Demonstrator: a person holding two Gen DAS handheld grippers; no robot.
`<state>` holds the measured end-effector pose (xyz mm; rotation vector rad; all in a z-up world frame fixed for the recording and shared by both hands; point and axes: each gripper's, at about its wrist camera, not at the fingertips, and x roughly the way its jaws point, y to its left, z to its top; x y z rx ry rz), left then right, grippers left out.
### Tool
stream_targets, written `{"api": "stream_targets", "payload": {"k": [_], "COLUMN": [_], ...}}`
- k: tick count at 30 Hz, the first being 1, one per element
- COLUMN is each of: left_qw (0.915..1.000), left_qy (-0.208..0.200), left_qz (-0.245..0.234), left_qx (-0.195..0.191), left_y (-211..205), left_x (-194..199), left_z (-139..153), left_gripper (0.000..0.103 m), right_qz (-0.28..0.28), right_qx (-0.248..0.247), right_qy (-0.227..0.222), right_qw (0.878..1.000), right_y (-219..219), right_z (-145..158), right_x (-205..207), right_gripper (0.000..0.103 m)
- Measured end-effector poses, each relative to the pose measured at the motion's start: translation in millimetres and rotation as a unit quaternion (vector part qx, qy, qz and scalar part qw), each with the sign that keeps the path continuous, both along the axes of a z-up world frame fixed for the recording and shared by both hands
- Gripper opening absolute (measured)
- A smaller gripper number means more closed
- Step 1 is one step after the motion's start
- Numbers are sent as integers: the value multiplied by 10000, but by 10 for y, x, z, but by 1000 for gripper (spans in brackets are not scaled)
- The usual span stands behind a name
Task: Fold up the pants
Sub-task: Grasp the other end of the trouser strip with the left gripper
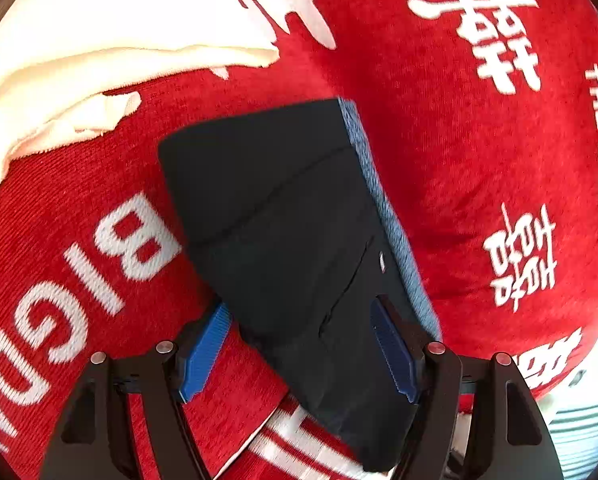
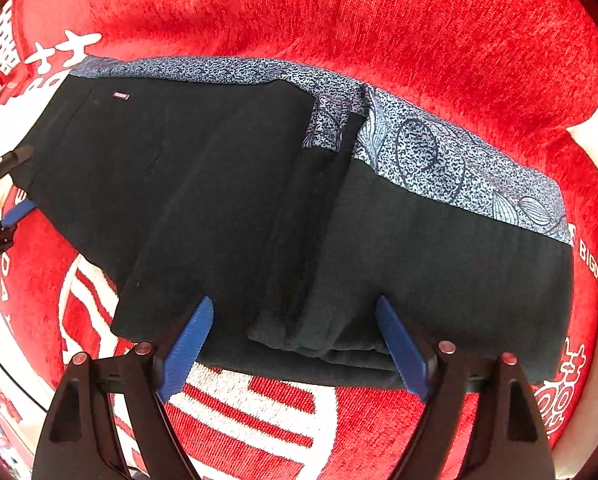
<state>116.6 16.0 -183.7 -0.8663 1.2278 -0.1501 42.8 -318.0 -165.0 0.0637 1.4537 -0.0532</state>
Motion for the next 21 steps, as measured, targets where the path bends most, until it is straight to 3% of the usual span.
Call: {"api": "stream_targets", "payload": {"k": [8,11,15,16,17,18,21], "left_qw": [9997,9999,9987,9973,9951,9920,9900], "left_qy": [-203,-57,88,136,179,227,196], "left_qz": [80,113,16,-17,-65,-161,-250], "left_qx": [-134,-6,495,715,968,1232,1373], "left_y": [-27,-78,-179,-213,-237,-262,-274], "left_x": [201,263,308,318,323,336,343], "left_z": [39,-4,65,84,94,99,128], "left_gripper": [73,73,71,61,44,37,29], "right_qz": [-46,-64,-64,-65,-64,-67,-93], "right_qx": [-23,-42,-46,-41,-31,-16,37], "right_qy": [-18,-24,-12,-8,-3,-1,8], "right_qw": [10000,10000,10000,10000,10000,10000,9999], "right_y": [22,37,46,43,40,34,5], "right_z": [-10,-15,-14,-4,5,14,65], "right_x": [-24,-30,-36,-35,-29,-24,-10], "right_gripper": [87,87,87,87,87,87,86]}}
